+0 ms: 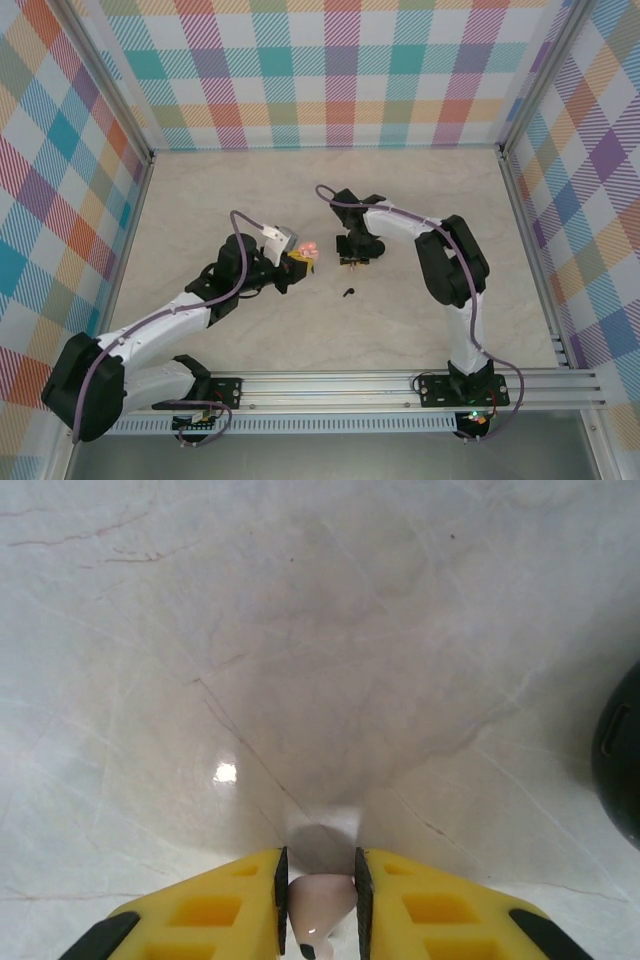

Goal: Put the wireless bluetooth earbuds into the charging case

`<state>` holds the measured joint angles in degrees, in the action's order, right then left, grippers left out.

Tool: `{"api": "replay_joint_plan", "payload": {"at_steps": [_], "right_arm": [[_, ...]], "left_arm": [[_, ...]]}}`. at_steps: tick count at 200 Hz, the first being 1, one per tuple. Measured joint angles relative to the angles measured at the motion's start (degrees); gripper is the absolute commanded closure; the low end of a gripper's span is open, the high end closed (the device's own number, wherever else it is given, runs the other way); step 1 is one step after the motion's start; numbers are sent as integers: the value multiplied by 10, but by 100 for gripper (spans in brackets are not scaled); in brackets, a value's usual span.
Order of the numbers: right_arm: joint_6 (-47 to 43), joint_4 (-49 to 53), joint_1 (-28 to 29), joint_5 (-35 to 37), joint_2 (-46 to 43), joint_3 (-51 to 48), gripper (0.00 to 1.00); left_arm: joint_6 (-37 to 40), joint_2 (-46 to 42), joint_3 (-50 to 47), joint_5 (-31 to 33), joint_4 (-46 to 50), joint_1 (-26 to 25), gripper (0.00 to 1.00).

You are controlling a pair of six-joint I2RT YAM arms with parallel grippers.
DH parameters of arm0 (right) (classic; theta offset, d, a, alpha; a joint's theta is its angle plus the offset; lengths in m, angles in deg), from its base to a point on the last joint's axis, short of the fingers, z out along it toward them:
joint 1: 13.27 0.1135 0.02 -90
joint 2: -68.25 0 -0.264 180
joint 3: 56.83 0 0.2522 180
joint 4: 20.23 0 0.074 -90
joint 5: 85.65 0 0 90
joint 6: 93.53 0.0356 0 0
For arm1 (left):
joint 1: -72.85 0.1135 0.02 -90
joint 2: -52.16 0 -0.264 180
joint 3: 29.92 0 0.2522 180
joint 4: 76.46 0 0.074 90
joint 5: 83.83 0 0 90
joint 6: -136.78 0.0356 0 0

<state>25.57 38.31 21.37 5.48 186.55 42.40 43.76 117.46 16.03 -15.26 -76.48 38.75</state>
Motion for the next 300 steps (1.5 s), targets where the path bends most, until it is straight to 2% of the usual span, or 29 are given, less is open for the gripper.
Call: {"api": "replay_joint_plan", "payload": {"at_steps": [65, 117, 190, 300], "right_arm": [[3, -101, -43, -78, -92, -101, 73], [7, -157, -60, -118, -162, -148, 73], [6, -197, -60, -158, -235, -171, 73], [-23, -271, -42, -203, -320, -204, 73]], "left_arm": [[-35, 88, -2, 36, -61, 0, 86], [-38, 143, -2, 35, -122, 0, 87], [-18, 185, -21, 4, -215, 0, 86], [-32, 224, -23, -63, -333, 0, 85]]}}
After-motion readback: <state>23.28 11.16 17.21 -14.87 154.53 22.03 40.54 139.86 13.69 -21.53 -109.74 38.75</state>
